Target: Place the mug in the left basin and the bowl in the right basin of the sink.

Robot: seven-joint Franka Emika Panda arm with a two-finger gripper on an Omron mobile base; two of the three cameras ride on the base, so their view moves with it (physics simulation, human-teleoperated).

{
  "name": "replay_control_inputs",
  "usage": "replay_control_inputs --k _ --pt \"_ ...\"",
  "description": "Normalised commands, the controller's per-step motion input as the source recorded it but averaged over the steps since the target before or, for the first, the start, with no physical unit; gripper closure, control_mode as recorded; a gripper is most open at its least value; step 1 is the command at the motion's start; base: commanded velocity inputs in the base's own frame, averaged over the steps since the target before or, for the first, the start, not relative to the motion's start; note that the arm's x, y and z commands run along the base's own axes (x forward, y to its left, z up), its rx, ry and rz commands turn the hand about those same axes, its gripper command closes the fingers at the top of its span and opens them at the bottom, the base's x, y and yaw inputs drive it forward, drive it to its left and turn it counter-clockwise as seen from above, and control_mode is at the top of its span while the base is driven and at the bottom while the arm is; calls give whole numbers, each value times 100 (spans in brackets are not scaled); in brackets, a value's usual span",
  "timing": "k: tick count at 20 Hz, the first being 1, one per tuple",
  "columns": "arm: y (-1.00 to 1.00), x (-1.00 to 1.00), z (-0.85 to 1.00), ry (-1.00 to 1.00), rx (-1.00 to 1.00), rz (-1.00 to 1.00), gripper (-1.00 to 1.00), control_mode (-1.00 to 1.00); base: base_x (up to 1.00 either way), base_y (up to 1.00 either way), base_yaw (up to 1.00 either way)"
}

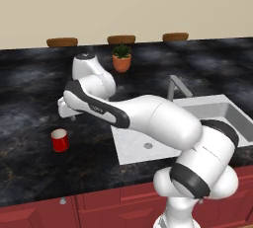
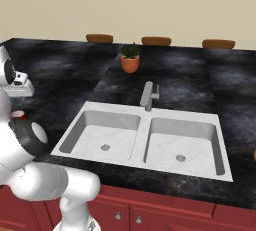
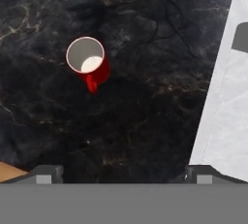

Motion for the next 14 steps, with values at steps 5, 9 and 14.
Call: replay_control_inputs --k 5,9,14 --pt "20 18 -20 -2 0 0 -100 -100 0 0 0" --pt "15 16 -26 0 0 1 -100 -100 0 0 0" --pt "15 21 -28 0 0 0 -100 -100 0 0 0"
